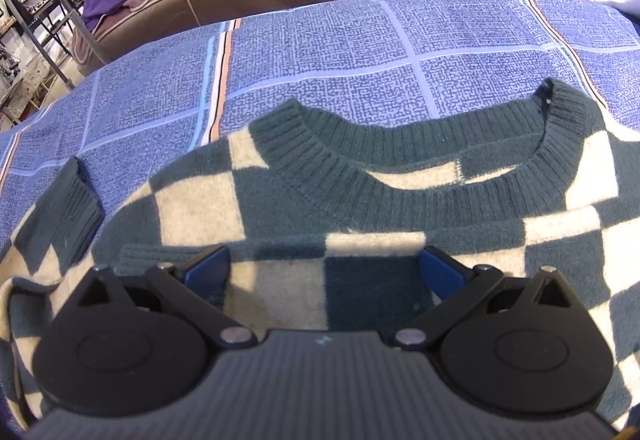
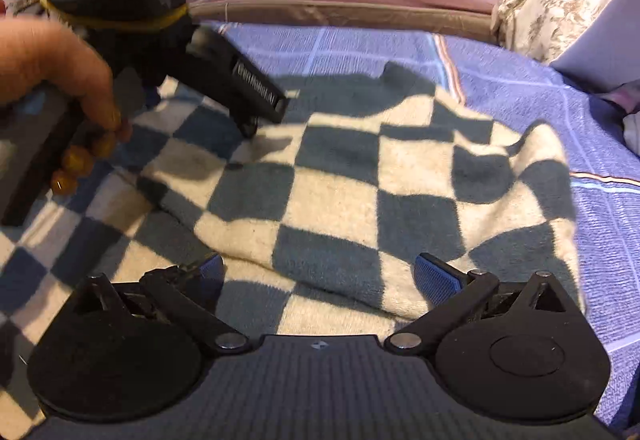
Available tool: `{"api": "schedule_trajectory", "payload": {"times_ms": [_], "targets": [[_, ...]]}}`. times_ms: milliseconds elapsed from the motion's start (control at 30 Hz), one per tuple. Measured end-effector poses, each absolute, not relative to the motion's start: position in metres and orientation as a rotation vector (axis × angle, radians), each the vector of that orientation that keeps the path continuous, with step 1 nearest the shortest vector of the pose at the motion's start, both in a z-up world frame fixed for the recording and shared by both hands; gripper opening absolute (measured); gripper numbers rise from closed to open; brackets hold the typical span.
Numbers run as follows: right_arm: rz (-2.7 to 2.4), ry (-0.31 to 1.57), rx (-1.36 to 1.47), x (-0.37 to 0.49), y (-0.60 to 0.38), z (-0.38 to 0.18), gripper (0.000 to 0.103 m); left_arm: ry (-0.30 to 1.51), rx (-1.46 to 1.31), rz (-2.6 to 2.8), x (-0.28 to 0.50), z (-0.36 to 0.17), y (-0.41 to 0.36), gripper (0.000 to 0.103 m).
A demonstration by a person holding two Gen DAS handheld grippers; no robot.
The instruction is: Fold small clothes
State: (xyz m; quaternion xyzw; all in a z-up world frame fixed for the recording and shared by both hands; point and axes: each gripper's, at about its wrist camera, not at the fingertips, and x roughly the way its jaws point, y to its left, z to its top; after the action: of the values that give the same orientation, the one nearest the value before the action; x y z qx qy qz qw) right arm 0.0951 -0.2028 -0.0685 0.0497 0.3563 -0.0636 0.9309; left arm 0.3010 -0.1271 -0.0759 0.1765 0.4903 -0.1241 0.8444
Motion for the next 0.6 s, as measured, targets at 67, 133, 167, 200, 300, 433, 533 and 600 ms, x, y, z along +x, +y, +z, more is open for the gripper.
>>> {"api": "schedule_trajectory", "payload": {"times_ms": [67,133,167,200,300,433,533,600], "targets": [[-0.158,0.667,0.111,0.108,-0.204,-0.059,0.103,1.042,0.372,-0.257,0.302,-0.075,-0.128,0.103],[-0.165,0.713,0.056,0.137,-0.202,-0.063,0.103,1.048,0.371,-0.259,0.303,-0.075,-0.127,0.103],[-0.183,0.732,0.048,0.153,-0.202,-0.068,0.103,1.048,0.373,-0.261,0.303,-0.075,-0.127,0.103],[-0.196,0.745,0.058,0.164,-0.202,-0.074,0.103,1.047,0.372,-0.262,0.303,-0.075,-0.127,0.103],[-0.174,0.829,0.126,0.176,-0.198,-0.099,0.103,1.046,0.374,-0.259,0.302,-0.076,-0.127,0.103],[-0.168,0.806,0.035,0.145,-0.185,-0.103,0.103,1.039,0.377,-0.262,0.301,-0.077,-0.127,0.103],[-0.146,0.807,0.025,0.125,-0.188,-0.101,0.103,1.032,0.38,-0.262,0.3,-0.077,-0.127,0.103],[-0.136,0.801,0.048,0.115,-0.191,-0.1,0.103,1.019,0.385,-0.256,0.298,-0.077,-0.128,0.103]]}}
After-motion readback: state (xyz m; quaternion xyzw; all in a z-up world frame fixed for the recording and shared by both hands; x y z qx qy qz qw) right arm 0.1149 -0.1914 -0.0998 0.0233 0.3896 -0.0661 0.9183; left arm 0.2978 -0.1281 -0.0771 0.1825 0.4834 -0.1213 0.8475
